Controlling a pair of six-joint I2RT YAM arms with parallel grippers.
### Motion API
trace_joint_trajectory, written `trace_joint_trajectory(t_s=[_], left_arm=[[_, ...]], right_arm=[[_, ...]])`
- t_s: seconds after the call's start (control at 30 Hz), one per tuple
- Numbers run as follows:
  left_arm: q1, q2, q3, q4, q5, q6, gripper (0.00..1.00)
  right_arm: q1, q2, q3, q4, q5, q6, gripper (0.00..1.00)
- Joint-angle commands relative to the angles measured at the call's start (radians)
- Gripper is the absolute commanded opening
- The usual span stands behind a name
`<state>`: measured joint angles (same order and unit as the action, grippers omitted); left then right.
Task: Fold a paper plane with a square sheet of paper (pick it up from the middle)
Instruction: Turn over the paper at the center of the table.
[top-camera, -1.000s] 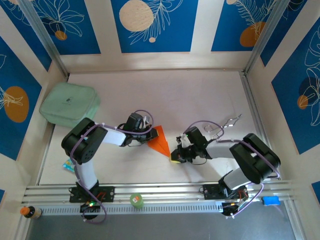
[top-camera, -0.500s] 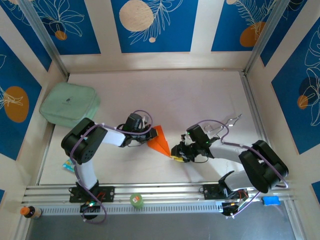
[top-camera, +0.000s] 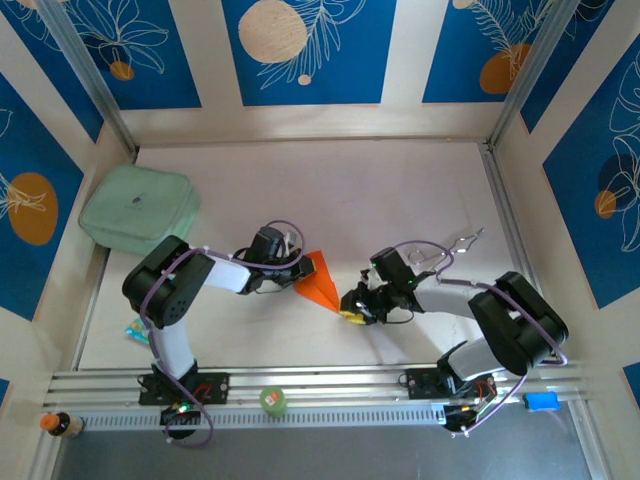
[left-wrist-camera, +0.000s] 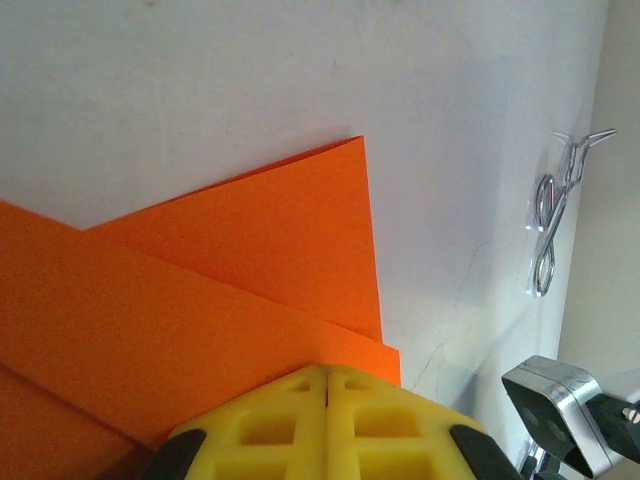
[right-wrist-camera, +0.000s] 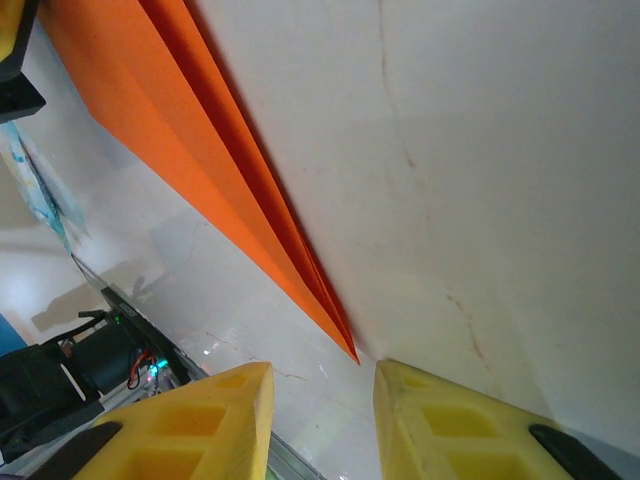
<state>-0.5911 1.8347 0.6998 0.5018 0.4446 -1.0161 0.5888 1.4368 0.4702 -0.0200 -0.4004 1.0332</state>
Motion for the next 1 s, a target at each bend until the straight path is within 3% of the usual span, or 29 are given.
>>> trace_joint_trajectory(t_s=[0.0,0.53,0.97], left_arm=[[0.017,0.035,-0.031,-0.109,-0.035,0.001,0.00],[0.017,0.029,-0.033,-0.108,-0.035,-0.003,0.00],[0.017,0.030,-0.029,-0.100,-0.031,-0.009,0.00]], right_arm=[[0.012,0.037,0.036,0.027,-0.005,-0.005,0.31],[0.043,0.021,0.076,-0.004,0.083,-0.024,0.32],[-0.009,0.076,0.079,0.155,0.003,-0.048,0.31]])
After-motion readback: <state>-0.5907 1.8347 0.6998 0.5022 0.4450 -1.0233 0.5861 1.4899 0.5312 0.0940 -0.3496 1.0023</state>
